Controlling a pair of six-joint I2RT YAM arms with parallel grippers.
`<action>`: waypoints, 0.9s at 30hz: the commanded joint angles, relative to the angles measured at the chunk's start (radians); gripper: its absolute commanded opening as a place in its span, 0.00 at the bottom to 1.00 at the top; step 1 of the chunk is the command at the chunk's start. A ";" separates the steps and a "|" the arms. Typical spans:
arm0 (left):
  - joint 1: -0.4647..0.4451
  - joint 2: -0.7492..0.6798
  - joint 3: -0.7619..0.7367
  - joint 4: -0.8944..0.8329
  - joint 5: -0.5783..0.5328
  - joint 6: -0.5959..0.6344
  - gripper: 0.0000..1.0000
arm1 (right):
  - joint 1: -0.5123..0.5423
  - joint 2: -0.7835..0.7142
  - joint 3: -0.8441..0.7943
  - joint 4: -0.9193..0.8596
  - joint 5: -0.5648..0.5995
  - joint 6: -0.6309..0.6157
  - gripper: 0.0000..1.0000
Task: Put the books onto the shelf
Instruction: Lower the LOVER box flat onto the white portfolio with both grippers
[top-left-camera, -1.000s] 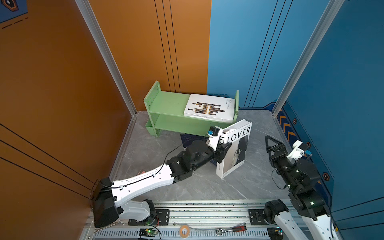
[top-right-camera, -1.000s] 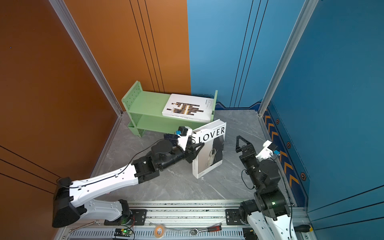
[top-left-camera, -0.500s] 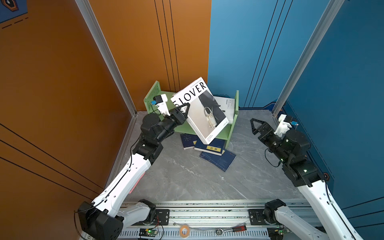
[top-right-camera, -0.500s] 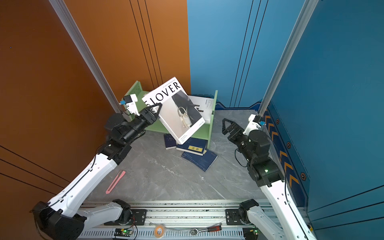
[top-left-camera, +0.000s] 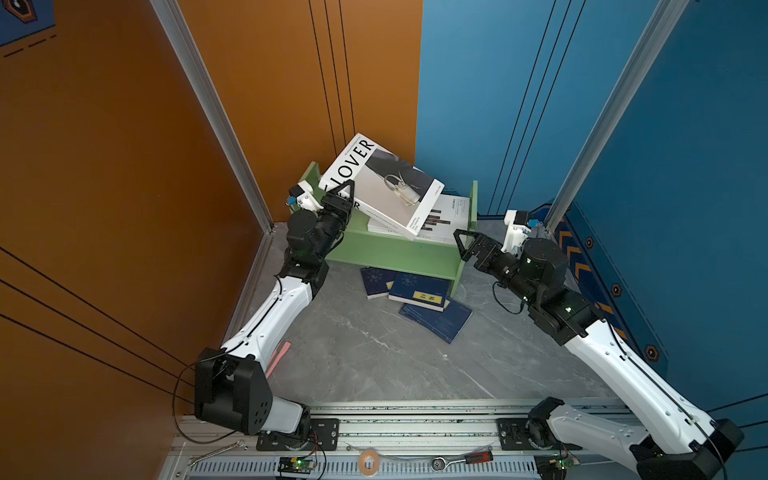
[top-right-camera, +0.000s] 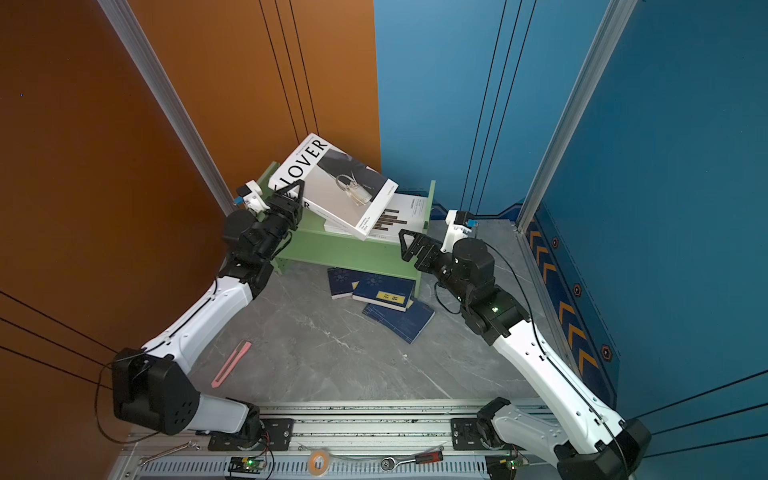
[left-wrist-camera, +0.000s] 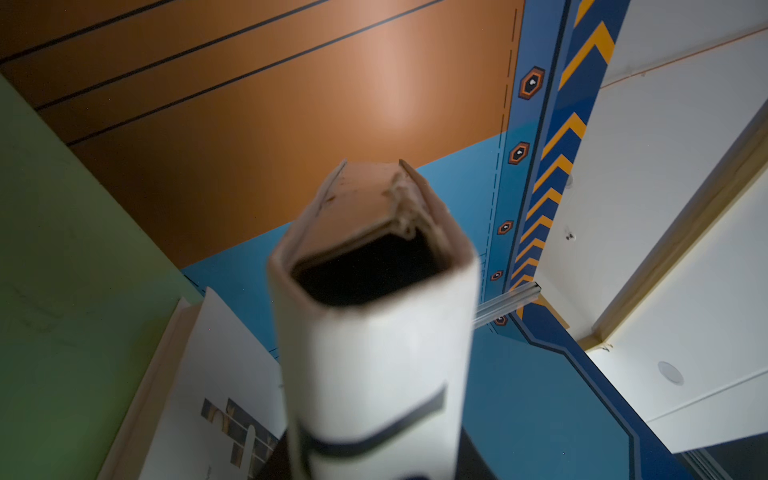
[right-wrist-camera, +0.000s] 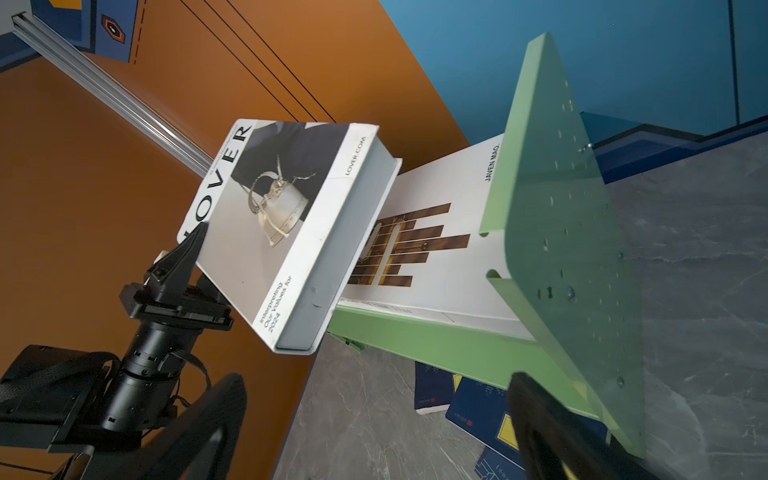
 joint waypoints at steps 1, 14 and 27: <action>-0.046 0.000 0.060 0.109 -0.118 0.005 0.34 | 0.014 0.003 0.062 0.004 0.107 -0.073 1.00; -0.232 0.153 0.126 0.109 -0.381 0.070 0.35 | 0.016 0.165 0.210 -0.046 0.369 -0.190 1.00; -0.335 0.213 0.149 0.108 -0.481 0.063 0.36 | 0.016 0.339 0.358 -0.094 0.491 -0.240 1.00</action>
